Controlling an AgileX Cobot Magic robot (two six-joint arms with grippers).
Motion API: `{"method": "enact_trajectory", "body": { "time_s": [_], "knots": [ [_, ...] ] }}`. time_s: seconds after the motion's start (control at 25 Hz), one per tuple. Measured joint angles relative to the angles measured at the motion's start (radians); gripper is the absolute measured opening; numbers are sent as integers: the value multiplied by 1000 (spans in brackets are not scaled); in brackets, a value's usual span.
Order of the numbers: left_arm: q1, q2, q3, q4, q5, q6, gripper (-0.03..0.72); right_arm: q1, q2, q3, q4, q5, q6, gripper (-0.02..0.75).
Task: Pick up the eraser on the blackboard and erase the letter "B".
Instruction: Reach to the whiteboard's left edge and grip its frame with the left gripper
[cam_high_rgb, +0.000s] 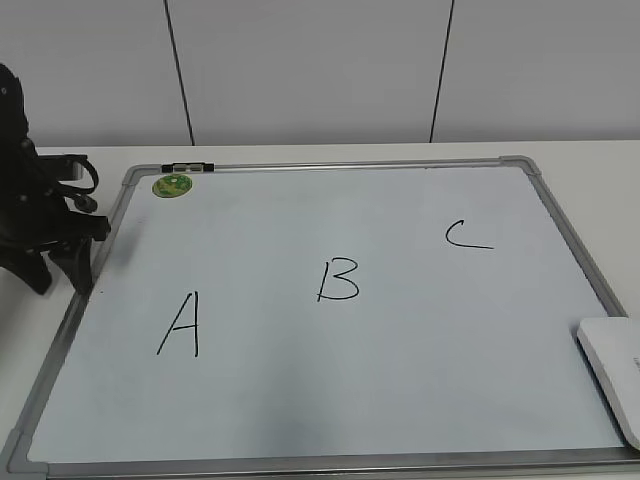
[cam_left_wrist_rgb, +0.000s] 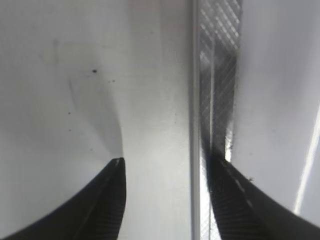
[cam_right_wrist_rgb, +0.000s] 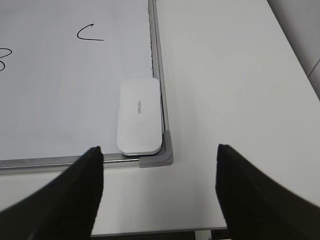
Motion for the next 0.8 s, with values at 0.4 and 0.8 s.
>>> {"method": "enact_trajectory", "body": {
  "time_s": [0.4,0.8],
  "knots": [
    [0,15,-7,-32,-2,0,239,0,0,0,0,0,0,520],
    [0,22,-15,-60,10,0,130,0,0,0,0,0,0,521]
  ]
}}
